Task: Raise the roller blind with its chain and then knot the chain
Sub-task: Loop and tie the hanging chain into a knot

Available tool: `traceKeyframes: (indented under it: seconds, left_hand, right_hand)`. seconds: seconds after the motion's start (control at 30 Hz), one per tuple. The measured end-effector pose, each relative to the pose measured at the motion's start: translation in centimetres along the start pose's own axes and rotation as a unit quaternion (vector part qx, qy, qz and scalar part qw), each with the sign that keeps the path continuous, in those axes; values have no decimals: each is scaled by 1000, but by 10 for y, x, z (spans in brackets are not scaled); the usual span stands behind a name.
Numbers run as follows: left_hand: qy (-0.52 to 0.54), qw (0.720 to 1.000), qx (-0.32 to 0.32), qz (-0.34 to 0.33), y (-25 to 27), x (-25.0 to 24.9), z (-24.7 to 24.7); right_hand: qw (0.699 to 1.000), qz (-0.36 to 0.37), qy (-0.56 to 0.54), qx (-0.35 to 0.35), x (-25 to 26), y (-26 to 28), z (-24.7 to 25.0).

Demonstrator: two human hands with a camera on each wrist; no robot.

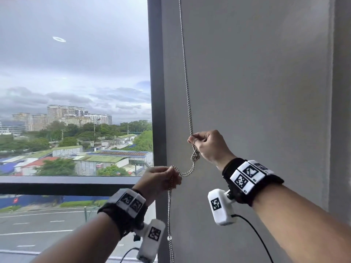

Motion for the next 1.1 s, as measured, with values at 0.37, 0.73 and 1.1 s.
traceKeyframes:
  seconds: [0.37, 0.73, 1.1]
  left_hand:
    - [2, 995, -20, -96, -42, -109, -60]
    - [-14, 996, -15, -91, -42, -116, -80]
    - [-53, 997, -19, -47, -35, -114, -71]
  right_hand:
    - [1000, -8, -19, 11, 9, 5, 4]
    - [973, -89, -159, 139, 32, 21, 1]
    - [990, -75, -101, 61, 17, 15, 21]
Point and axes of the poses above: each hand's wrist, its own y-axis away from the middle knuckle, its own z-axis out of the back of the hand, x = y × z, the point moved 4 cm from there along -y, towards the middle knuckle, and after that the axes turned 11 degrees about y, right-handed, at the moved point
